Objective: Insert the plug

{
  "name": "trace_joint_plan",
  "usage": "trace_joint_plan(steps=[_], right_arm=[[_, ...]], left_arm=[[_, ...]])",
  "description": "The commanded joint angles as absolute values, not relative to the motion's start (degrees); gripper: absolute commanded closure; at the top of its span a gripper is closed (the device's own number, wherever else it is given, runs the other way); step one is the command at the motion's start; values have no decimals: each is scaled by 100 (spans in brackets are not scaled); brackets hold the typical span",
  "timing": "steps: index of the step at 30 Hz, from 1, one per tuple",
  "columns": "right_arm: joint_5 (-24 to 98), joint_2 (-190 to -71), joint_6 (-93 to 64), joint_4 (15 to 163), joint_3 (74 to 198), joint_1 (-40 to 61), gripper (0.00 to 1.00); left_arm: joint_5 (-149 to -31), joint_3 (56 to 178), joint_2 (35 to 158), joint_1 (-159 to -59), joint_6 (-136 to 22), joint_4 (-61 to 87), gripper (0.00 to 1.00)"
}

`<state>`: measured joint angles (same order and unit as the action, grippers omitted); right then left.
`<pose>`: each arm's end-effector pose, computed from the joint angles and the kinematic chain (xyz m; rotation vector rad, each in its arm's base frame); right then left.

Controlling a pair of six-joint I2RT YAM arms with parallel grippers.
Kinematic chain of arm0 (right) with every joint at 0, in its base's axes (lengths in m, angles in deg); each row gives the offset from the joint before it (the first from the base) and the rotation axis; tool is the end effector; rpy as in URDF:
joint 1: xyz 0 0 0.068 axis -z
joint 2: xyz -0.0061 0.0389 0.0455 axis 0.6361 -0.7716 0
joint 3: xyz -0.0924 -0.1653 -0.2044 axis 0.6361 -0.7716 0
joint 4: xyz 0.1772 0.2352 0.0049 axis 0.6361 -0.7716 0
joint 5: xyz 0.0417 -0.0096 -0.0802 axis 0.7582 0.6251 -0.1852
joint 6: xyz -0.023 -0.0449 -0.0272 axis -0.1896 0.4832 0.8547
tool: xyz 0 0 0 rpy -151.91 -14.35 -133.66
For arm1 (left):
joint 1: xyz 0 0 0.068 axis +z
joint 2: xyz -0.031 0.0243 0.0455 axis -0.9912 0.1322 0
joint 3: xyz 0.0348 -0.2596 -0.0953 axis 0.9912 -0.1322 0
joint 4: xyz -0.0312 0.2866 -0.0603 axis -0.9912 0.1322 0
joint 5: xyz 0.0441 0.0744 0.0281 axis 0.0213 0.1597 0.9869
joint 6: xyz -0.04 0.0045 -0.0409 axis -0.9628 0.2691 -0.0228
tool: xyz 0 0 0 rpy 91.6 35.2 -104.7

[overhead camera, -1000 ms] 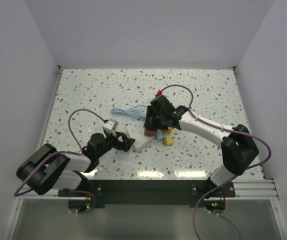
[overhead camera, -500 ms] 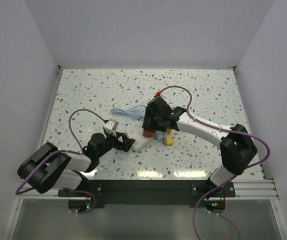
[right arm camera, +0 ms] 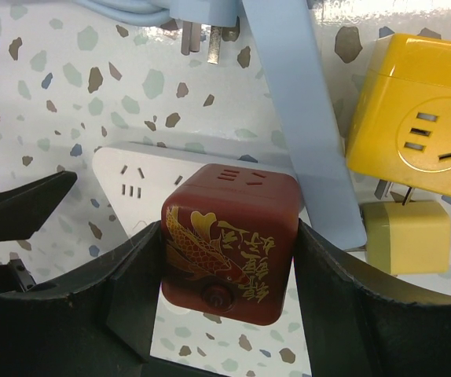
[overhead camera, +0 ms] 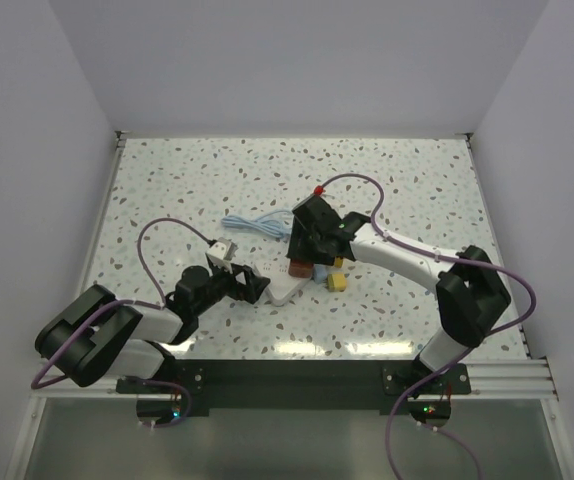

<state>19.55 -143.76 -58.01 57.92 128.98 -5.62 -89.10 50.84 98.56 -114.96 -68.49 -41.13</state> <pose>0.2737 0.2648 0.2182 0.1862 2.5993 0.4079 0.1803 -0.1211 0.0987 0.2529 1.9035 -0.7813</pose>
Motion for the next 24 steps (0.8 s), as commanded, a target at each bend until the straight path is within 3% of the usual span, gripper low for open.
trace_joint_plan(steps=[1, 24], right_arm=[[1770, -14588, -5947, 5669, 13089, -576, 100], [1639, -14720, -5736, 6108, 12386, -796, 100]], left_arm=[[-8969, 5161, 9845, -11422, -6662, -4531, 0], [-9119, 5134, 9916, -11299, -6688, -4610, 0]])
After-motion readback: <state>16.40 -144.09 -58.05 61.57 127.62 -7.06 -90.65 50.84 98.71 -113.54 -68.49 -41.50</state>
